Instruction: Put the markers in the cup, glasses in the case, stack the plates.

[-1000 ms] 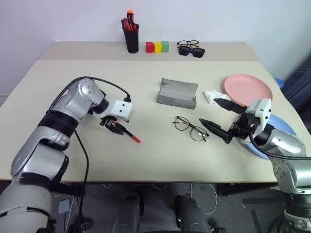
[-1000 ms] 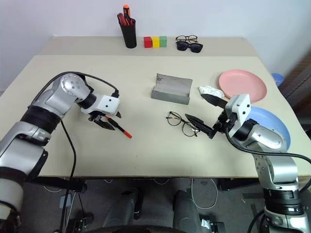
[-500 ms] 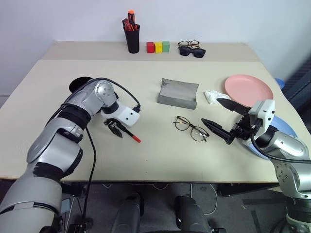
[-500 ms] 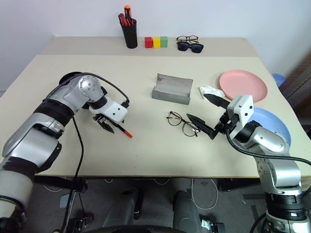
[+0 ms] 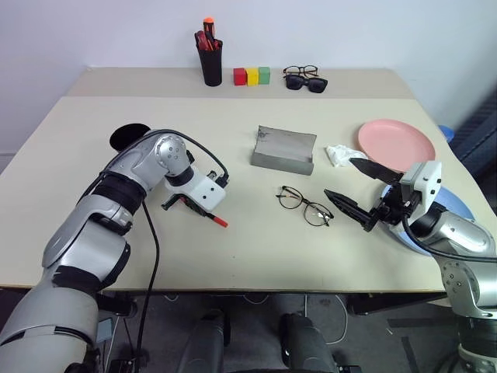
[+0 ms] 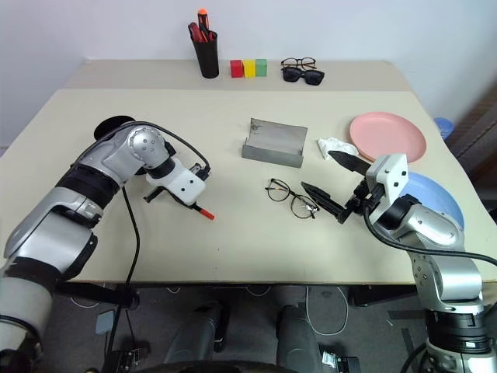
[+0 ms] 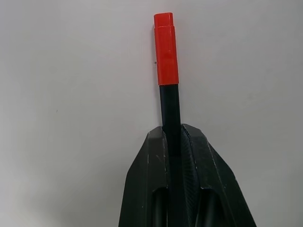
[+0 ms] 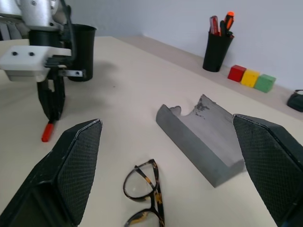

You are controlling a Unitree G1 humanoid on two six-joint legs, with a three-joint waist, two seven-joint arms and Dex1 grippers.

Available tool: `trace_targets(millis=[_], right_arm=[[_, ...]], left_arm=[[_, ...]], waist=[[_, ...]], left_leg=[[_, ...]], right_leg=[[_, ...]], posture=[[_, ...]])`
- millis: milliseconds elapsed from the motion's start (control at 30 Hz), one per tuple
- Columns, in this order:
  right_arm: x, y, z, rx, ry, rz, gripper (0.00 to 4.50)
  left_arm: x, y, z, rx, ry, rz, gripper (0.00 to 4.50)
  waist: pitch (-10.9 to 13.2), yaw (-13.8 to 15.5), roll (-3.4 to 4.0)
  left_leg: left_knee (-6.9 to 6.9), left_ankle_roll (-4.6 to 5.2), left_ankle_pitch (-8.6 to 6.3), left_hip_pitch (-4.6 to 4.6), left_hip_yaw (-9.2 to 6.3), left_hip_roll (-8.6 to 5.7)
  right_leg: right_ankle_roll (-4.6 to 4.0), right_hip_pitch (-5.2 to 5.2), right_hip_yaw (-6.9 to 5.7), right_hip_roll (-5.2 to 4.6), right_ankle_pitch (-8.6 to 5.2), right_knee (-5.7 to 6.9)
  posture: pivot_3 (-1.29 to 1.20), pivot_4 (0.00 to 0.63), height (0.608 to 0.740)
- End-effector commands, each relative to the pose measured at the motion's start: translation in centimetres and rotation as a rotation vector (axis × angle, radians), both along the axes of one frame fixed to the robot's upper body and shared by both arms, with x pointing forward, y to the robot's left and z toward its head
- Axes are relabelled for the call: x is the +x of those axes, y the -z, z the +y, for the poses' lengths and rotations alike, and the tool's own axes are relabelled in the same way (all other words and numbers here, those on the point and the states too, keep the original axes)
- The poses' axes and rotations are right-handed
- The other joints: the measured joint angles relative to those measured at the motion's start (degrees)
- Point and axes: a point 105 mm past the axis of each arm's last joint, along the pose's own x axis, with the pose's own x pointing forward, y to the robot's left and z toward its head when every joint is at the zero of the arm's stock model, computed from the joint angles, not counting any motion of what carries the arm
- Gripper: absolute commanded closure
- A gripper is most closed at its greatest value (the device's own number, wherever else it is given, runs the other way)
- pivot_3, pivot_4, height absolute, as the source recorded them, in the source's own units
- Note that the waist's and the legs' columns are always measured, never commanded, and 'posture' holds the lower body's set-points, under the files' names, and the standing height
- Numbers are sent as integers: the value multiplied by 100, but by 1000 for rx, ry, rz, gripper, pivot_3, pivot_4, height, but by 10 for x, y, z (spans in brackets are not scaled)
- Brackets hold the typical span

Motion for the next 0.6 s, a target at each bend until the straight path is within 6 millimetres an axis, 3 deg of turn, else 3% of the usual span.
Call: trace_targets(millis=[33, 200, 367, 467, 600], right_arm=[[0, -14, -1, 3, -3, -63, 0], [4, -17, -1, 7, -3, -70, 0], [10, -18, 2, 9, -17, -73, 0], [14, -19, 3, 7, -27, -74, 0], [17, -21, 4, 3, -39, -77, 0]], left_arm=[[-5, -3, -10, -127, -24, 5, 4480], [18, -64, -54, -677, -184, -148, 4480], [62, -131, -58, -1103, -504, -416, 4480], [78, -176, -41, -1340, -711, -559, 4480], [81, -213, 0, -1552, -898, -813, 4480]], waist=[[-1, -7, 2], [8, 59, -11], [10, 93, -14], [9, 75, -14], [10, 4, -15]], left_leg=[[0, 0, 0, 1, 0, 0], [8, 1, 1, -5, -9, -1], [8, 1, 1, -3, -9, -3], [8, 1, 1, -1, -8, -3], [3, 1, 1, 4, -8, -3]], right_leg=[[0, 0, 0, 0, 0, 1], [3, 0, -1, 1, -1, 6], [28, -1, -1, 3, 8, 13], [34, -1, -1, 4, 7, 15], [36, -1, -1, 4, 7, 19]], posture=[[0, 150, 740], [0, 150, 740], [0, 150, 740], [0, 150, 740], [0, 150, 740]])
